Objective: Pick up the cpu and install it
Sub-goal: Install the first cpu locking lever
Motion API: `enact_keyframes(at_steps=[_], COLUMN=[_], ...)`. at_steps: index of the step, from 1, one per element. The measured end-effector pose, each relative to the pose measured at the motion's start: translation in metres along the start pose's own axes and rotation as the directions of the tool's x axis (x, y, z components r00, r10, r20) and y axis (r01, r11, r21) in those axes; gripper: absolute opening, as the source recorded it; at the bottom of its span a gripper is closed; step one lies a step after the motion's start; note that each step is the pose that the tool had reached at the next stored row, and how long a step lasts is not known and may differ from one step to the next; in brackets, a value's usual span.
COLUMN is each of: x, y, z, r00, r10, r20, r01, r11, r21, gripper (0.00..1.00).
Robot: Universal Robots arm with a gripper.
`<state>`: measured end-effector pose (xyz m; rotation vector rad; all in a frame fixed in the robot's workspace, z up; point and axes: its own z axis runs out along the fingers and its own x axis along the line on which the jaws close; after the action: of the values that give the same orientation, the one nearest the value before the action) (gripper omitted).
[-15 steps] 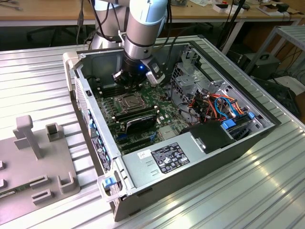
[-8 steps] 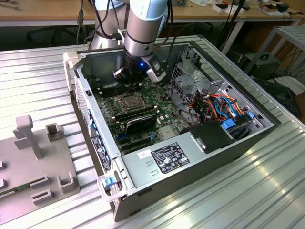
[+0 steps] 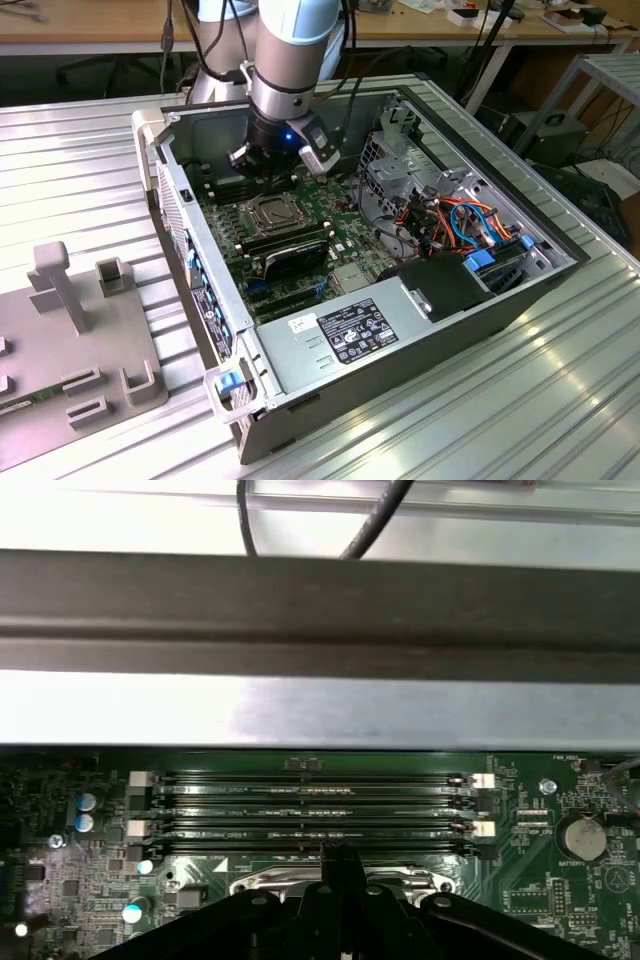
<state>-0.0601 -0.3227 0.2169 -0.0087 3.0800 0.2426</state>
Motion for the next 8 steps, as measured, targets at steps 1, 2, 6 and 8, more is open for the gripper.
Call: enact_keyframes(at_steps=[1, 2, 6, 8], x=[0.0027, 0.0053, 0.0089, 0.0089], y=[0.0000, 0.0000, 0.0002, 0.0002], z=[-0.0002, -0.0003, -0.0011, -0.0012], r00=[1.0000, 1.0000, 0.9999, 0.9999], r10=[-0.001, -0.001, -0.002, -0.002], r20=[0.0026, 0.0061, 0.0147, 0.0146], r01=[0.001, 0.001, 0.002, 0.002], r11=[1.0000, 1.0000, 1.0000, 1.0000], r21=[0.0001, 0.0000, -0.0001, 0.0000], gripper=[0.11, 0.11, 0.11, 0.11])
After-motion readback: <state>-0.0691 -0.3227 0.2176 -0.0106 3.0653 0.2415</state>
